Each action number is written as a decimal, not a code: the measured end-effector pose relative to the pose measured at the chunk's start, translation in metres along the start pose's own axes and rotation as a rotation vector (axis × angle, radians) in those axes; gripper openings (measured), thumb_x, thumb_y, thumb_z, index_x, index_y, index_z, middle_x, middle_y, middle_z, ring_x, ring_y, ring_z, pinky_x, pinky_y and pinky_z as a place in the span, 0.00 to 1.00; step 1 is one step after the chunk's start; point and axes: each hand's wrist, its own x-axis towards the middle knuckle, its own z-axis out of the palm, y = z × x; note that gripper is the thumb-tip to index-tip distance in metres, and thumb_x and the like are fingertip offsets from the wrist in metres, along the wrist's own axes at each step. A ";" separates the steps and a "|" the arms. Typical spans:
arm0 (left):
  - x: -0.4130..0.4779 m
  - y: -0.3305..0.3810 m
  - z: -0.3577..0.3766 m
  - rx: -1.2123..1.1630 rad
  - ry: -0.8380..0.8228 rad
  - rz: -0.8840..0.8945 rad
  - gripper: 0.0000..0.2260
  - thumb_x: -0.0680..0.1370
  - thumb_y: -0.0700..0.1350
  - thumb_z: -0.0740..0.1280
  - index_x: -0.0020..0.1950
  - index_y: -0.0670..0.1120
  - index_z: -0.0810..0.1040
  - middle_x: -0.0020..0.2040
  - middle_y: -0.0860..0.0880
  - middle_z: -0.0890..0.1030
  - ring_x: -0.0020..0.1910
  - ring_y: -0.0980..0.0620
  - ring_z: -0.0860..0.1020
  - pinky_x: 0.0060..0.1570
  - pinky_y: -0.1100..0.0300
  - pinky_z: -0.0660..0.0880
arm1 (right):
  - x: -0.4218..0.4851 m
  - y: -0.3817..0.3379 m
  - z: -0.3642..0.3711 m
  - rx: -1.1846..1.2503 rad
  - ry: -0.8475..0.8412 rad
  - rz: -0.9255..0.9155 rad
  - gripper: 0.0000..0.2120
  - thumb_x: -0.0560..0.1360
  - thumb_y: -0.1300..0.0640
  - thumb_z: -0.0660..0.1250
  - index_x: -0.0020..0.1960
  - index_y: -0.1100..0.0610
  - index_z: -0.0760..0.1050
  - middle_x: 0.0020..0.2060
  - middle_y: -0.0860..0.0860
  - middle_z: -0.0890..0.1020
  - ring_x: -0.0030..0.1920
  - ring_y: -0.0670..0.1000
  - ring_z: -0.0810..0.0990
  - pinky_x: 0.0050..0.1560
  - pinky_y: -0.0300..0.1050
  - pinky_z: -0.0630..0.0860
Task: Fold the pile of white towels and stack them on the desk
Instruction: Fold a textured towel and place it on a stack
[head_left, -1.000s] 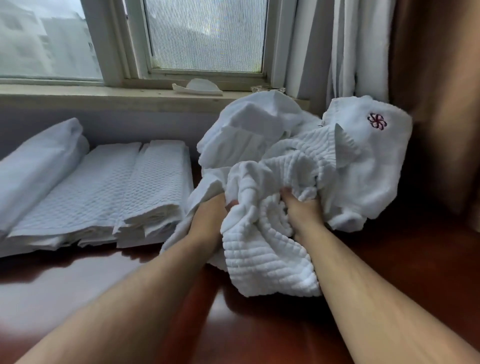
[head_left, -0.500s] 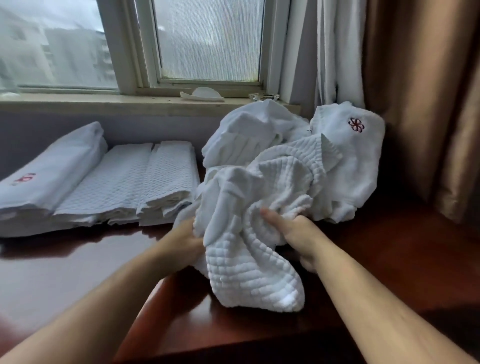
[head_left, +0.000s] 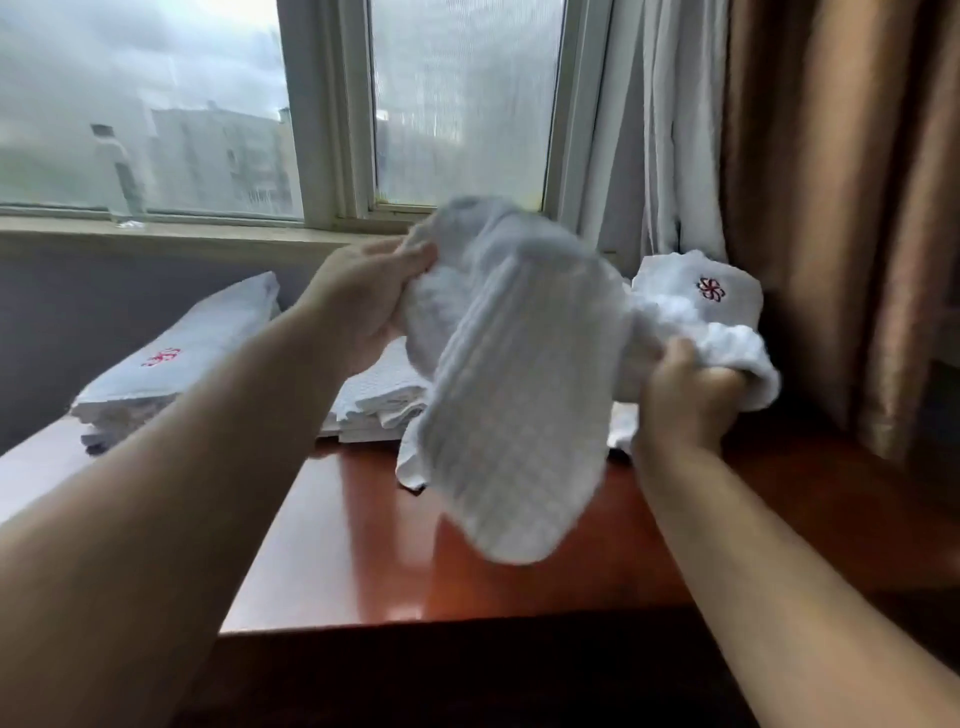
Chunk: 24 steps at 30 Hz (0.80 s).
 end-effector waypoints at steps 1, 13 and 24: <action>0.005 -0.010 -0.005 0.055 0.119 -0.010 0.14 0.80 0.41 0.69 0.65 0.39 0.79 0.52 0.42 0.85 0.46 0.48 0.85 0.41 0.57 0.82 | 0.006 -0.004 -0.006 -0.027 0.097 -0.109 0.04 0.78 0.60 0.65 0.45 0.54 0.72 0.40 0.40 0.73 0.47 0.49 0.78 0.44 0.27 0.70; -0.027 -0.128 0.000 1.045 0.100 0.185 0.32 0.77 0.54 0.72 0.76 0.47 0.63 0.69 0.42 0.73 0.69 0.43 0.70 0.69 0.50 0.66 | -0.014 0.091 -0.038 -0.580 -0.892 0.561 0.40 0.59 0.28 0.77 0.60 0.56 0.82 0.52 0.50 0.87 0.53 0.52 0.85 0.60 0.54 0.80; -0.104 -0.140 -0.079 0.792 -0.441 0.165 0.51 0.66 0.73 0.72 0.79 0.68 0.44 0.74 0.70 0.64 0.72 0.70 0.64 0.65 0.71 0.68 | -0.038 0.068 0.021 0.560 -0.801 0.819 0.20 0.83 0.52 0.60 0.56 0.68 0.80 0.52 0.65 0.84 0.51 0.59 0.86 0.49 0.51 0.83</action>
